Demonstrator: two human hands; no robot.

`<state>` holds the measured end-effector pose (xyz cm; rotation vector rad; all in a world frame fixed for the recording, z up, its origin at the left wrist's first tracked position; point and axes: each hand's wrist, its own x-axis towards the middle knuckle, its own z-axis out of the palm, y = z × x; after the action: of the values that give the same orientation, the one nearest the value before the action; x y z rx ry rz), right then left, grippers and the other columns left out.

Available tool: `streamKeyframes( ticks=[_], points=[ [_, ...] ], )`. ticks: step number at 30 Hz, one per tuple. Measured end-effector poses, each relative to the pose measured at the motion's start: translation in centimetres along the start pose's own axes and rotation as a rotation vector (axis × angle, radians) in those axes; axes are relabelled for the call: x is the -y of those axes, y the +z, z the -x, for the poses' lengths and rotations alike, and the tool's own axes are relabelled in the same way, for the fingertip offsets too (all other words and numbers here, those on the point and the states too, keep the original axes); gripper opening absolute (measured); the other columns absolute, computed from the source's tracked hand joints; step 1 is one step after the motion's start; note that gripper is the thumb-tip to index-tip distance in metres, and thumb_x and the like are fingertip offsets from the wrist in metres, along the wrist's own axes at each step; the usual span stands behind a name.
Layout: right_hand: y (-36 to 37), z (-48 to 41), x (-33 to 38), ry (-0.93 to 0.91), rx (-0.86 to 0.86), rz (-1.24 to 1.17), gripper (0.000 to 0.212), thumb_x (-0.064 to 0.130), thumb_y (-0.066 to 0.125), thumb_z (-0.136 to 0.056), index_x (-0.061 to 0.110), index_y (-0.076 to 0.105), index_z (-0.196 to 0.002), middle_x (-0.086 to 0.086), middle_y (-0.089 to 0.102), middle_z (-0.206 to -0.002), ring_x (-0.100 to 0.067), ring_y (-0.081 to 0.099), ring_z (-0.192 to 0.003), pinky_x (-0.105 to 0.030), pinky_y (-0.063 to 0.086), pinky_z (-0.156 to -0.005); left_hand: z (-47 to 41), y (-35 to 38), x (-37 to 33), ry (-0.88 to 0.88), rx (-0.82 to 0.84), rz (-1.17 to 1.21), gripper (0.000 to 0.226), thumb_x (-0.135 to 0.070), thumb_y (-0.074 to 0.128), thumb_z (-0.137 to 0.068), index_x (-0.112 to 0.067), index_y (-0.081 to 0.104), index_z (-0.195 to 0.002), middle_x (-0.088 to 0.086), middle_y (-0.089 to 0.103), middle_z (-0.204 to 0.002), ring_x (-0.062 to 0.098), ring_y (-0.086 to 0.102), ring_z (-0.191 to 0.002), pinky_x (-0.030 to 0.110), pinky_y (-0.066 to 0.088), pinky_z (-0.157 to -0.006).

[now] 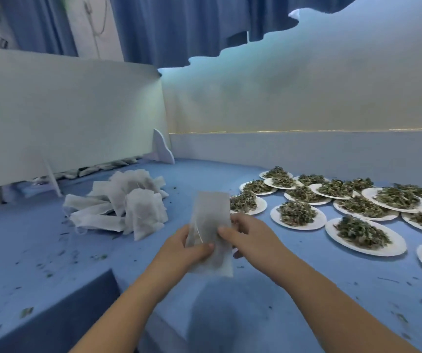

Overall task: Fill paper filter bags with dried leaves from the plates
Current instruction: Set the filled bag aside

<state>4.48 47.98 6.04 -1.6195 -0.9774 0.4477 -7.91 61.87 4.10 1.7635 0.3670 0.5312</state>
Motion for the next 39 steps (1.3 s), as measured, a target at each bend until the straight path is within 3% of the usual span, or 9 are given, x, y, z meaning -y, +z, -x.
streamKeyframes(
  ticks=[4, 7, 12, 20, 24, 28, 32, 35, 39],
  points=[
    [2.6, -0.8, -3.0, 0.24, 0.026, -0.278, 0.019, 0.034, 0.058, -0.094, 0.018, 0.067, -0.099, -0.002, 0.07, -0.086, -0.016, 0.068, -0.07, -0.028, 0.052, -0.062, -3.1, -5.4, 4.4, -0.18, -0.257, -0.043, 0.036, -0.041, 0.076, -0.073, -0.021, 0.067, -0.101, -0.001, 0.074, -0.1, 0.017, 0.07, -0.093, 0.034, 0.054, -0.083],
    [2.1, -1.0, -4.6, 0.334, 0.081, -0.426, 0.025, 0.03, 0.056, -0.095, 0.006, 0.066, -0.097, -0.006, 0.067, -0.076, -0.02, 0.062, -0.064, -0.027, 0.049, -0.058, -6.2, -9.0, 7.3, -0.225, -0.413, -0.122, 0.032, -0.036, 0.073, -0.082, -0.015, 0.063, -0.105, 0.002, 0.069, -0.106, 0.021, 0.064, -0.096, 0.031, 0.049, -0.078],
    [2.1, -1.7, -5.5, 0.361, 0.006, -0.534, 0.027, 0.025, 0.054, -0.097, 0.001, 0.065, -0.092, -0.007, 0.063, -0.068, -0.015, 0.057, -0.056, -0.024, 0.048, -0.052, -11.2, -11.5, 9.4, -0.227, -0.585, -0.415, 0.037, -0.04, 0.068, -0.084, -0.008, 0.056, -0.097, 0.007, 0.059, -0.092, 0.022, 0.054, -0.082, 0.033, 0.04, -0.066],
    [1.7, -2.5, -7.4, 0.369, -0.004, -0.681, 0.031, 0.028, 0.055, -0.095, 0.001, 0.07, -0.088, -0.011, 0.064, -0.072, -0.016, 0.058, -0.057, -0.024, 0.049, -0.05, -15.1, -13.4, 10.2, -0.325, -0.773, -0.448, 0.033, -0.036, 0.068, -0.083, -0.011, 0.048, -0.079, 0.004, 0.05, -0.077, 0.029, 0.05, -0.086, 0.034, 0.036, -0.069],
    [1.6, -2.5, -7.5, 0.364, -0.007, -0.689, 0.03, 0.027, 0.056, -0.095, 0.002, 0.071, -0.087, -0.011, 0.064, -0.072, -0.016, 0.059, -0.058, -0.024, 0.05, -0.05, -14.7, -13.6, 9.8, -0.353, -0.762, -0.49, 0.041, -0.045, 0.067, -0.083, -0.011, 0.048, -0.097, 0.005, 0.049, -0.092, 0.03, 0.051, -0.092, 0.034, 0.036, -0.07],
    [1.8, -1.9, -6.8, 0.352, -0.049, -0.658, 0.024, 0.019, 0.054, -0.097, 0.0, 0.068, -0.09, -0.008, 0.064, -0.069, -0.014, 0.058, -0.056, -0.023, 0.05, -0.051, -12.0, -13.9, 9.4, -0.24, -0.846, -0.43, 0.031, -0.035, 0.063, -0.082, -0.009, 0.051, -0.069, 0.007, 0.05, -0.069, 0.031, 0.051, -0.071, 0.036, 0.036, -0.055],
    [2.2, -1.1, -5.5, 0.35, -0.093, -0.594, 0.016, 0.01, 0.055, -0.094, 0.0, 0.066, -0.09, -0.007, 0.063, -0.068, -0.012, 0.056, -0.055, -0.021, 0.048, -0.051, -7.9, -12.1, 8.2, -0.14, -0.936, -0.36, 0.013, -0.018, 0.053, -0.086, -0.007, 0.057, -0.082, 0.006, 0.056, -0.078, 0.026, 0.049, -0.071, 0.041, 0.042, -0.065],
    [2.0, 0.1, -4.3, 0.382, -0.046, -0.492, 0.013, 0.012, 0.058, -0.091, 0.003, 0.067, -0.089, -0.007, 0.063, -0.072, -0.014, 0.056, -0.057, -0.024, 0.046, -0.053, -5.0, -7.0, 6.7, -0.02, -0.825, -0.369, 0.008, -0.014, 0.053, -0.087, -0.017, 0.06, -0.084, 0.001, 0.057, -0.083, 0.022, 0.052, -0.077, 0.031, 0.036, -0.062],
    [-0.6, 2.6, -2.7, 0.392, -0.025, -0.402, 0.013, 0.017, 0.059, -0.091, 0.007, 0.068, -0.091, -0.004, 0.065, -0.073, -0.014, 0.057, -0.057, -0.024, 0.045, -0.053, -2.4, 0.9, 4.0, 0.056, -0.595, -0.24, 0.015, -0.014, 0.058, -0.087, -0.026, 0.06, -0.079, -0.004, 0.053, -0.071, 0.005, 0.047, -0.059, 0.019, 0.037, -0.054]
  ],
)
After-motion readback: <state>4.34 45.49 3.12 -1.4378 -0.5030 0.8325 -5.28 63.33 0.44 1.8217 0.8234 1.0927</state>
